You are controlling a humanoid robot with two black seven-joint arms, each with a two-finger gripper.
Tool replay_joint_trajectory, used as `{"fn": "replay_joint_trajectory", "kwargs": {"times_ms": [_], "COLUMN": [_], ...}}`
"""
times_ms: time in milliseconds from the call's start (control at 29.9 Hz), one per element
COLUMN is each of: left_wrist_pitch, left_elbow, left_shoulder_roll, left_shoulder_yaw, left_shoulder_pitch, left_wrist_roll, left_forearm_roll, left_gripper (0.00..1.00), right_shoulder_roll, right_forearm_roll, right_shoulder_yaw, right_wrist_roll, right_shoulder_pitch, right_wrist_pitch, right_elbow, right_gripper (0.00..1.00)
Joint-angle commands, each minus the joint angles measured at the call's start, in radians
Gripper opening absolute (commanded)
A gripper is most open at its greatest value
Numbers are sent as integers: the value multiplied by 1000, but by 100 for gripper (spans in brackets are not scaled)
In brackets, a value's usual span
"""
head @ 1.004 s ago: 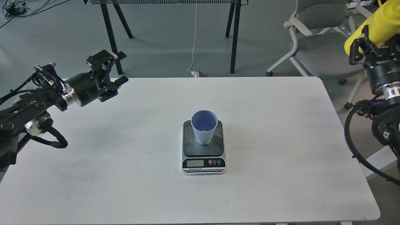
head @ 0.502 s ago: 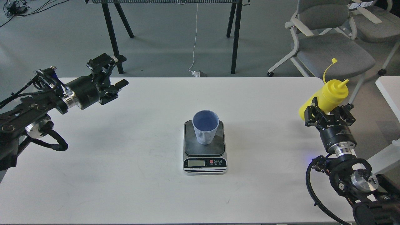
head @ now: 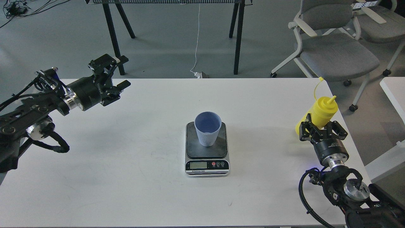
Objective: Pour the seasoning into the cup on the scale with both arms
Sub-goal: 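Turn the yellow bottle upright and lower it back onto the table, then open the right gripper and release the yellow bottle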
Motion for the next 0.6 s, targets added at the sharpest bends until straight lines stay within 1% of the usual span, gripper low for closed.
{"fn": "replay_joint_trajectory", "kwargs": {"times_ms": [0,268,569], "left_wrist_pitch": [0,0,0], "left_elbow": [0,0,0], "left_shoulder_roll": [-3,-1,-3], "left_shoulder_yaw": [0,-1,-1], "left_shoulder_pitch": [0,1,1], "left_wrist_roll": [0,0,0], "left_forearm_roll": [0,0,0], "left_gripper": [99,99,99], "right_shoulder_roll": [26,54,54], "right_forearm_roll": [-9,-47,-47], "right_shoulder_yaw": [-3,-3,-3], "right_wrist_roll": [0,0,3], "right_shoulder_pitch": [6,15,15], "right_wrist_pitch": [0,0,0], "right_elbow": [-22,-45,-60], "right_gripper": [2,4,17]}}
